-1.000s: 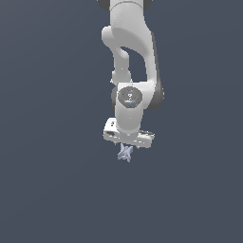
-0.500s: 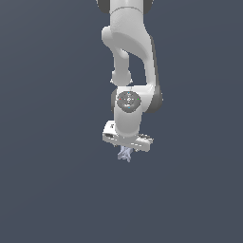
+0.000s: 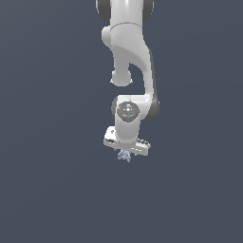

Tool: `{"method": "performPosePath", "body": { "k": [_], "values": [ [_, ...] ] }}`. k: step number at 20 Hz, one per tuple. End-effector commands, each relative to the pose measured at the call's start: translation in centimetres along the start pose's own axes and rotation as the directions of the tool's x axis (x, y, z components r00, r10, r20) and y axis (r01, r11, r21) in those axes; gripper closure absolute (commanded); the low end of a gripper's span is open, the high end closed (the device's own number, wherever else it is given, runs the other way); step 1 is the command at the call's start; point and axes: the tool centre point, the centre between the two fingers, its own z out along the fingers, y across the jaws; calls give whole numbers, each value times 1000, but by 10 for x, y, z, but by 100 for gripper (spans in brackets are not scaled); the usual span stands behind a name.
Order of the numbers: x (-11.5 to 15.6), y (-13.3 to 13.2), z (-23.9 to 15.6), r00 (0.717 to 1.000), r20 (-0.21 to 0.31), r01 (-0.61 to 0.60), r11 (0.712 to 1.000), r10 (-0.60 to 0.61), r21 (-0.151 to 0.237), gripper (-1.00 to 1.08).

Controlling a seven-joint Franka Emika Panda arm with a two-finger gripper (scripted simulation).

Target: Pick up the object and move it to a goal position.

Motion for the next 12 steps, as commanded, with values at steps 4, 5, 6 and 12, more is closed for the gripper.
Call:
{"method": "performPosePath", "body": {
  "k": [4,5,6,12],
  "values": [
    [2,0,8,1000,-2,-1,1000,1,0,-92],
    [2,0,8,1000,-2,-1,1000,1,0,108],
    [2,0,8,1000,-2,-1,1000,1,0,108],
    [2,0,8,1000,-2,-1,1000,1,0,108]
  ]
}}
